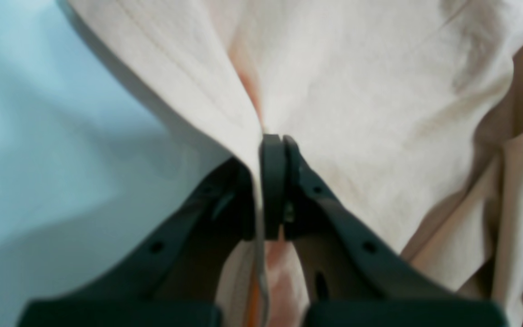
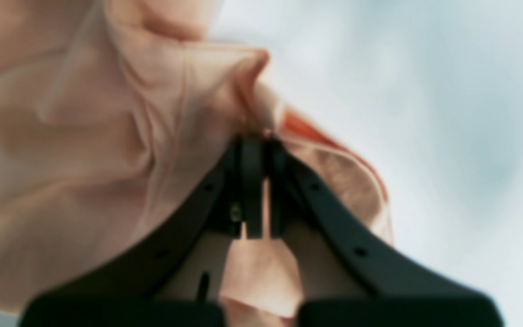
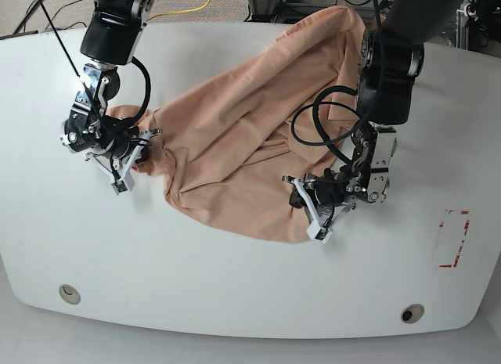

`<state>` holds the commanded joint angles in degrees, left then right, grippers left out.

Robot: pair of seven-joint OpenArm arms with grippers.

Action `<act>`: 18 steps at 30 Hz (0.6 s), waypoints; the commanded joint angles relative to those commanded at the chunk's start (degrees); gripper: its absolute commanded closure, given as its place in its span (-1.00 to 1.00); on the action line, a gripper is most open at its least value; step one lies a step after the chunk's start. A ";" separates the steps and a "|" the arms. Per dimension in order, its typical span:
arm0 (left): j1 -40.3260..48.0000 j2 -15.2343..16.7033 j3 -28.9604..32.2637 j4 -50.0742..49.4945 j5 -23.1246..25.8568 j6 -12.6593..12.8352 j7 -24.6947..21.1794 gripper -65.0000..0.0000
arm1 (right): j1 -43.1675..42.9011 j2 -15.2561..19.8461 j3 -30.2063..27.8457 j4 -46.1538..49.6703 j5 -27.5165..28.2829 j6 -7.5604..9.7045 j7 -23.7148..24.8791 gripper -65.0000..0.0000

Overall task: Layout the t-shirt on the table in an organized manner, then fold the t-shirt properly
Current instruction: 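Grasp fabric with the left gripper and lift the shirt between both grippers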

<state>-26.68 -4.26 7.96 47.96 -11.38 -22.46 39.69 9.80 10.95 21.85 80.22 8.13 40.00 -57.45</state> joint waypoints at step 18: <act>1.23 -8.79 -6.95 0.09 -0.18 -1.93 0.09 1.00 | 2.02 3.52 -0.18 13.01 -0.09 0.00 -6.86 1.00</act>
<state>-25.45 -13.05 1.01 48.04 -11.56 -24.40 39.78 11.82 14.46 21.67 93.23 8.04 40.00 -64.31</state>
